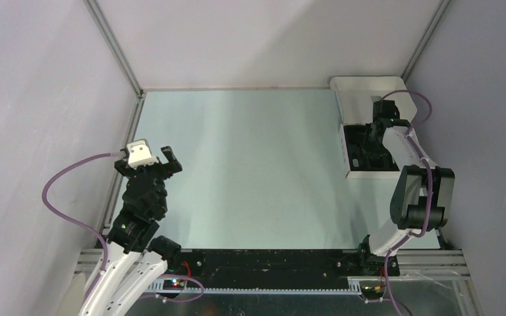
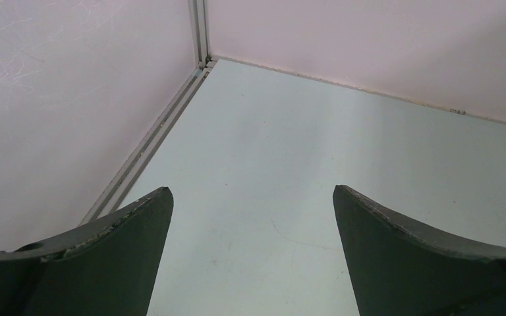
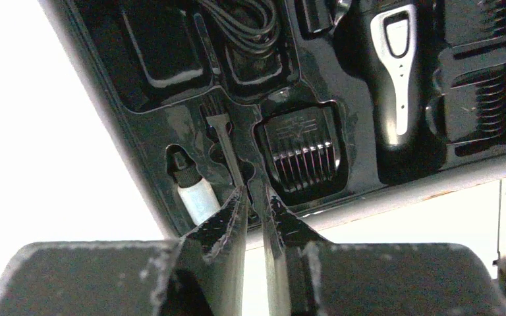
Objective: Sort the hair-cutting tools
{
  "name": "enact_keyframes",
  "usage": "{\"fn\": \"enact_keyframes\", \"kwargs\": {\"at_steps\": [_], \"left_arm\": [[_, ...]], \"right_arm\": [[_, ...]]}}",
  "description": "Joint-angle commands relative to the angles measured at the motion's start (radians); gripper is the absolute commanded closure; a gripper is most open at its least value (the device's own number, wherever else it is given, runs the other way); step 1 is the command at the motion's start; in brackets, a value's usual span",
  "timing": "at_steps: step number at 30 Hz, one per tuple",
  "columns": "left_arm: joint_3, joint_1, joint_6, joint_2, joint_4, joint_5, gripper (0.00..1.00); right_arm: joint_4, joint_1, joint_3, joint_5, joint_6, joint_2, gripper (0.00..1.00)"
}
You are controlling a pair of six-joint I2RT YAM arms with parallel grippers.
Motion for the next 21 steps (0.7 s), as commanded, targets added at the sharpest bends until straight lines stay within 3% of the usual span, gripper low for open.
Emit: {"fn": "enact_keyframes", "kwargs": {"at_steps": [1, 21], "left_arm": [[-0.009, 0.004, -0.015, -0.005, 0.026, 0.009, 0.02], [-0.009, 0.003, -0.006, 0.002, 0.029, 0.002, 0.02]], "right_arm": [[0.046, 0.004, 0.037, -0.007, -0.02, -0.063, 0.81], [0.097, 0.003, 0.156, -0.048, -0.019, 0.154, 0.84]]}}
